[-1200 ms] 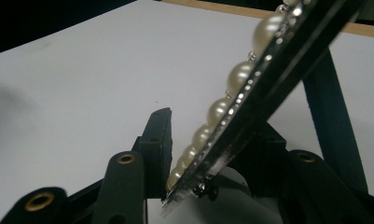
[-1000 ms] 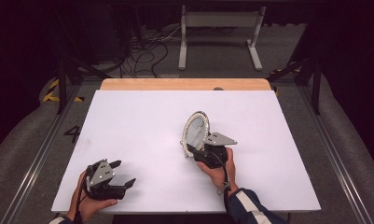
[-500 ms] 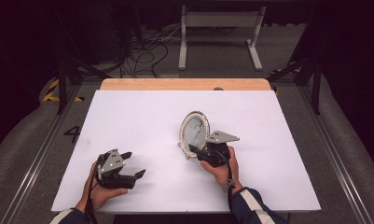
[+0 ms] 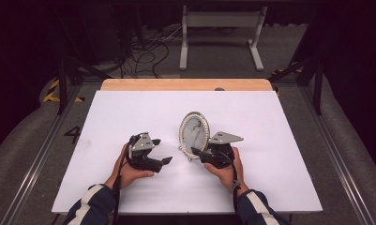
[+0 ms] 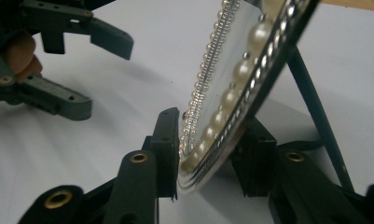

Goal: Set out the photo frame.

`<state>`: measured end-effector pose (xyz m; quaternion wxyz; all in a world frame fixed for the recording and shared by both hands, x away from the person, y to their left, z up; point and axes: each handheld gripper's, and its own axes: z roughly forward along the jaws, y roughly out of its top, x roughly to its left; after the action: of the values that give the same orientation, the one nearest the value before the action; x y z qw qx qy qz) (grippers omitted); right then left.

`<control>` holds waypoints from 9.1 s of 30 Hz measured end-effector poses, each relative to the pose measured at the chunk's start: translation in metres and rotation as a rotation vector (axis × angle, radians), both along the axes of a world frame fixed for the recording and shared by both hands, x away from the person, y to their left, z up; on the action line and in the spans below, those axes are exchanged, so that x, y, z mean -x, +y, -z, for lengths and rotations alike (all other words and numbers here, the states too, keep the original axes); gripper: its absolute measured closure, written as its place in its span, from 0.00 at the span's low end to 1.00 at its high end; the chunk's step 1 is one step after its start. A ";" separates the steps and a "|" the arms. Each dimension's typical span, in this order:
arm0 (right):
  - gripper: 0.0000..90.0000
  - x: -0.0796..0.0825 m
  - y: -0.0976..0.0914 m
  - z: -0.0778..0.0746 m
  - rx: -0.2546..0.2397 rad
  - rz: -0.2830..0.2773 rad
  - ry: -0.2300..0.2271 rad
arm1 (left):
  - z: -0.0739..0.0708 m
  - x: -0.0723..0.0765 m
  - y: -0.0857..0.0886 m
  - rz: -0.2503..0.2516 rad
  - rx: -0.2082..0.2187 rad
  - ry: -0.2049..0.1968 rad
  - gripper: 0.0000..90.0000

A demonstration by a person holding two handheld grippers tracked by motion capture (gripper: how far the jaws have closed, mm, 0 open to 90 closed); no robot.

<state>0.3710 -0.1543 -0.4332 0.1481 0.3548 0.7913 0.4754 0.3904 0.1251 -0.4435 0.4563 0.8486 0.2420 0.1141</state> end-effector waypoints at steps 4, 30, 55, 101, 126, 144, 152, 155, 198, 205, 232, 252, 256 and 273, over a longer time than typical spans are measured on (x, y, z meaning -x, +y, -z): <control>0.67 0.009 -0.006 -0.004 0.003 0.011 -0.016 | 0.001 -0.014 -0.011 0.009 0.027 0.011 0.22; 0.82 0.037 -0.025 -0.019 -0.067 0.123 -0.154 | -0.001 -0.055 -0.041 0.046 0.075 0.047 0.28; 0.90 0.032 -0.030 -0.020 -0.103 0.148 -0.146 | -0.003 -0.043 -0.034 0.058 0.036 0.067 0.52; 0.91 0.021 -0.029 -0.018 -0.070 0.208 -0.165 | -0.008 -0.026 -0.012 0.006 0.074 0.089 0.76; 0.81 0.025 -0.020 -0.004 -0.027 0.223 -0.111 | -0.008 -0.027 -0.016 -0.020 0.152 0.052 0.78; 0.79 0.017 -0.028 -0.006 -0.044 0.233 -0.116 | -0.006 -0.010 -0.028 -0.046 0.098 0.032 0.79; 0.78 0.017 -0.026 -0.006 -0.039 0.241 -0.120 | -0.004 -0.008 -0.028 -0.043 0.094 0.024 0.79; 0.78 0.017 -0.025 -0.006 -0.030 0.237 -0.124 | -0.004 -0.006 -0.029 -0.047 0.079 0.003 0.78; 0.69 0.018 -0.035 -0.014 0.126 0.092 -0.167 | -0.016 0.007 -0.018 -0.064 0.023 -0.148 0.71; 0.64 0.018 -0.042 -0.015 0.141 0.084 -0.172 | -0.016 0.007 -0.014 -0.068 0.019 -0.145 0.66; 0.42 0.040 -0.069 -0.011 0.231 0.084 -0.198 | -0.017 0.030 0.019 -0.091 -0.042 -0.185 0.29; 0.24 0.055 -0.088 -0.004 0.256 0.140 -0.197 | -0.004 0.055 0.075 -0.141 -0.077 -0.159 0.15; 0.22 0.058 -0.094 -0.002 0.254 0.153 -0.195 | -0.001 0.061 0.085 -0.142 -0.056 -0.147 0.13; 0.19 0.077 -0.130 0.007 0.194 0.255 -0.193 | 0.009 0.079 0.121 -0.221 -0.011 -0.116 0.07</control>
<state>0.2944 -0.2838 -0.4407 0.3160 0.3889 0.7642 0.4060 0.3116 0.2460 -0.4524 0.4496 0.8111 0.3069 0.2138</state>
